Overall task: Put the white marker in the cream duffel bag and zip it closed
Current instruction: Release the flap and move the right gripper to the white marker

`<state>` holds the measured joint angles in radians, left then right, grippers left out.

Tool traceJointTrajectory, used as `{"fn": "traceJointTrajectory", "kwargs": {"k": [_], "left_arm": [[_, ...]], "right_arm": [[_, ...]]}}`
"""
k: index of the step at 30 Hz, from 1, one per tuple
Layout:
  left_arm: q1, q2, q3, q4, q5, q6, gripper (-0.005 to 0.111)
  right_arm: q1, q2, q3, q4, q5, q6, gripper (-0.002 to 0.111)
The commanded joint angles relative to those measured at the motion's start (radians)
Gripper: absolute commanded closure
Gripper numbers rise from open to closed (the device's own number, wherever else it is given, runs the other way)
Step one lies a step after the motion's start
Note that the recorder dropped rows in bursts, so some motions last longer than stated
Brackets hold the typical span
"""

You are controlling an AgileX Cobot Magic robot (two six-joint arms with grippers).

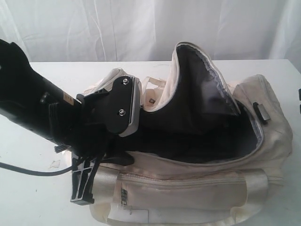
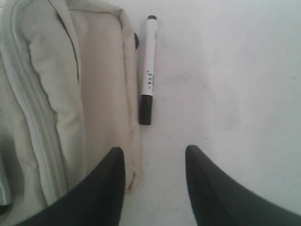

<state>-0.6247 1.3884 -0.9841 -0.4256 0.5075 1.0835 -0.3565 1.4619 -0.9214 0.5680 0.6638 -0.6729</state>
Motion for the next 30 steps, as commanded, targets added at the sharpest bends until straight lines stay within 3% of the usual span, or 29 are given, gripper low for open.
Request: {"fn": "traceJointTrajectory", "kwargs": {"k": [1, 19, 30], "left_arm": [[-0.005, -0.005, 0.006, -0.015, 0.037, -0.014, 0.107], [-0.005, -0.005, 0.006, -0.015, 0.037, -0.014, 0.107], [-0.005, -0.005, 0.006, -0.015, 0.037, -0.014, 0.107]], "right_arm": [[-0.03, 0.077, -0.002, 0.164, 0.027, -0.148, 0.061], [-0.029, 0.325, -0.147, 0.208, 0.003, -0.214, 0.06], [0.031, 0.462, -0.233, 0.204, -0.016, -0.222, 0.06]]}}
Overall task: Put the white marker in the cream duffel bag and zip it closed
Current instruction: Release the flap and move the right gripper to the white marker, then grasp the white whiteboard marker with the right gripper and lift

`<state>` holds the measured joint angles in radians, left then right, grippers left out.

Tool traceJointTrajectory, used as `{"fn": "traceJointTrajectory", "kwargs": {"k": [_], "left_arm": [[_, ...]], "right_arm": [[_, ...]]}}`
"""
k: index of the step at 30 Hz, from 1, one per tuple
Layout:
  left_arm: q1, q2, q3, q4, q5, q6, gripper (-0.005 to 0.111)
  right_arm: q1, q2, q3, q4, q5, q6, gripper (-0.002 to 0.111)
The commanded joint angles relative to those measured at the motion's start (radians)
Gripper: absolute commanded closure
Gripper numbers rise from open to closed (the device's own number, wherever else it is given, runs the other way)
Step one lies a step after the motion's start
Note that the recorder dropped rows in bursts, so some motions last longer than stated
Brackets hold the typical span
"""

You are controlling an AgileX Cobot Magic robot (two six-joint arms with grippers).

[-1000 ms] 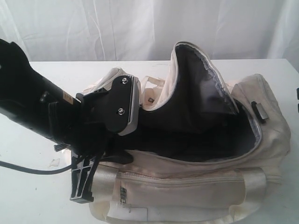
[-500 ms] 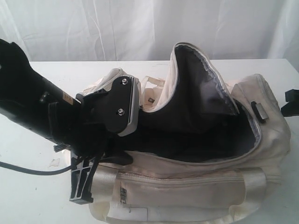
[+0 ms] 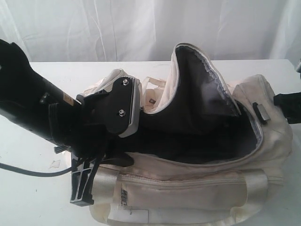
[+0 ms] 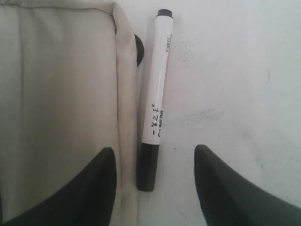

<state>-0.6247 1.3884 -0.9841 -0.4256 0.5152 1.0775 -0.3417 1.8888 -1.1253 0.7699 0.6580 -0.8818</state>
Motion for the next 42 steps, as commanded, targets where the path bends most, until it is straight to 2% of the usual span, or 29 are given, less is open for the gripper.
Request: {"fn": "traceJointTrajectory", "kwargs": {"k": [1, 11, 19, 24, 28, 42], "left_arm": [[-0.005, -0.005, 0.006, -0.015, 0.028, -0.008, 0.107], [-0.005, -0.005, 0.006, -0.015, 0.022, -0.008, 0.107], [-0.005, -0.005, 0.006, -0.015, 0.004, -0.008, 0.107], [-0.005, -0.005, 0.006, -0.015, 0.004, -0.008, 0.107], [-0.005, -0.005, 0.006, -0.015, 0.004, -0.008, 0.107], [-0.005, -0.005, 0.006, -0.015, 0.002, -0.008, 0.107]], "right_arm": [[0.02, 0.043, -0.037, 0.002, -0.013, -0.013, 0.06], [0.032, 0.12, -0.105, -0.004, -0.021, -0.013, 0.062], [0.104, 0.144, -0.136, -0.015, -0.026, -0.032, 0.062], [0.131, 0.148, -0.136, -0.1, -0.071, 0.007, 0.062], [0.131, 0.148, -0.136, -0.19, -0.103, 0.082, 0.062], [0.141, 0.216, -0.136, -0.189, -0.068, 0.083, 0.062]]}}
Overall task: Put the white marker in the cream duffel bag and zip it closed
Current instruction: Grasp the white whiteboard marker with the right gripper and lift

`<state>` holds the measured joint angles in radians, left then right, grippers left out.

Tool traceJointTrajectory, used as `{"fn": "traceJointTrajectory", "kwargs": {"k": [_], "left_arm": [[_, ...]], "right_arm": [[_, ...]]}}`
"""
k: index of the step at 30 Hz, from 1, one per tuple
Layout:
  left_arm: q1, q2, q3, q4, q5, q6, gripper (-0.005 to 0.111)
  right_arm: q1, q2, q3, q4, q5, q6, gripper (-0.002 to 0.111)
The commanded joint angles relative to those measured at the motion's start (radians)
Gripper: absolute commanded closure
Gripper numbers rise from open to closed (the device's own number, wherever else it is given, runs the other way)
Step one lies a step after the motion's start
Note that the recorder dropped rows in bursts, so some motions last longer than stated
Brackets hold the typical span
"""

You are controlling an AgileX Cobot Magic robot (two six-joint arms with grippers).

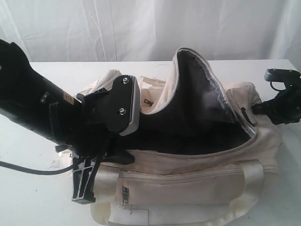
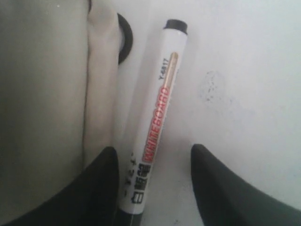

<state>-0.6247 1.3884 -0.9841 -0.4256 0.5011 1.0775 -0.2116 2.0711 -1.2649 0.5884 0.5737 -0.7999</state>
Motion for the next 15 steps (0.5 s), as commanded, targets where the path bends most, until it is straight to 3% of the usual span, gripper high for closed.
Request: {"fn": "traceJointTrajectory", "kwargs": {"k": [1, 3, 11, 15], "left_arm": [[-0.005, -0.005, 0.006, -0.015, 0.016, -0.008, 0.107], [-0.005, -0.005, 0.006, -0.015, 0.016, -0.008, 0.107], [-0.005, -0.005, 0.006, -0.015, 0.014, -0.008, 0.107], [-0.005, -0.005, 0.006, -0.015, 0.014, -0.008, 0.107]], "right_arm": [[0.014, 0.034, 0.004, -0.01, 0.014, 0.002, 0.062], [0.023, 0.034, 0.004, -0.012, 0.012, 0.002, 0.065], [0.031, 0.034, 0.004, -0.02, 0.028, 0.013, 0.096], [0.031, 0.012, 0.004, -0.056, 0.039, 0.072, 0.101]]}}
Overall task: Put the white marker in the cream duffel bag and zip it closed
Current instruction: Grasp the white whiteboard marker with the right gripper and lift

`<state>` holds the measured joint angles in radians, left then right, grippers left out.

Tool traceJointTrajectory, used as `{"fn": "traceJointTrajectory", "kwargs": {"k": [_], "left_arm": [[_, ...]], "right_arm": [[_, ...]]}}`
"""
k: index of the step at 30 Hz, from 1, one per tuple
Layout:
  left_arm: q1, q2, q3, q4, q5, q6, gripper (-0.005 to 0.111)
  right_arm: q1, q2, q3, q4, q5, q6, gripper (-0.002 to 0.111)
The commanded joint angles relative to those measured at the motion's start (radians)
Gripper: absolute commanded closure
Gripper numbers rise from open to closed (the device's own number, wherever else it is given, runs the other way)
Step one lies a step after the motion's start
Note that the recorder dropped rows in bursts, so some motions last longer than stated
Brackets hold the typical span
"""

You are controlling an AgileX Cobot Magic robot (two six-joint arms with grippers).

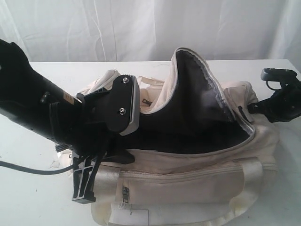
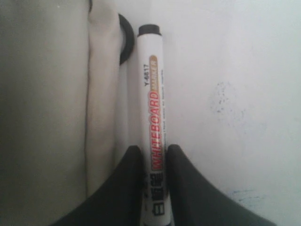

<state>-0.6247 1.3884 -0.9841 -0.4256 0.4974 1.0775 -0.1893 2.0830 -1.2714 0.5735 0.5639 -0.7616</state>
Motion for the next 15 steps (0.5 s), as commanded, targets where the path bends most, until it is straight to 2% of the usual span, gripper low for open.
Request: {"fn": "traceJointTrajectory", "kwargs": {"k": [1, 7, 15], "left_arm": [[-0.005, -0.005, 0.006, -0.015, 0.018, -0.008, 0.107], [-0.005, -0.005, 0.006, -0.015, 0.018, -0.008, 0.107], [-0.005, -0.005, 0.006, -0.015, 0.018, -0.008, 0.107]], "right_arm": [[0.009, -0.013, 0.01, -0.043, 0.053, 0.034, 0.101], [-0.01, -0.157, 0.01, -0.239, 0.068, 0.203, 0.101], [-0.05, -0.367, 0.012, -0.228, 0.199, 0.207, 0.101]]}}
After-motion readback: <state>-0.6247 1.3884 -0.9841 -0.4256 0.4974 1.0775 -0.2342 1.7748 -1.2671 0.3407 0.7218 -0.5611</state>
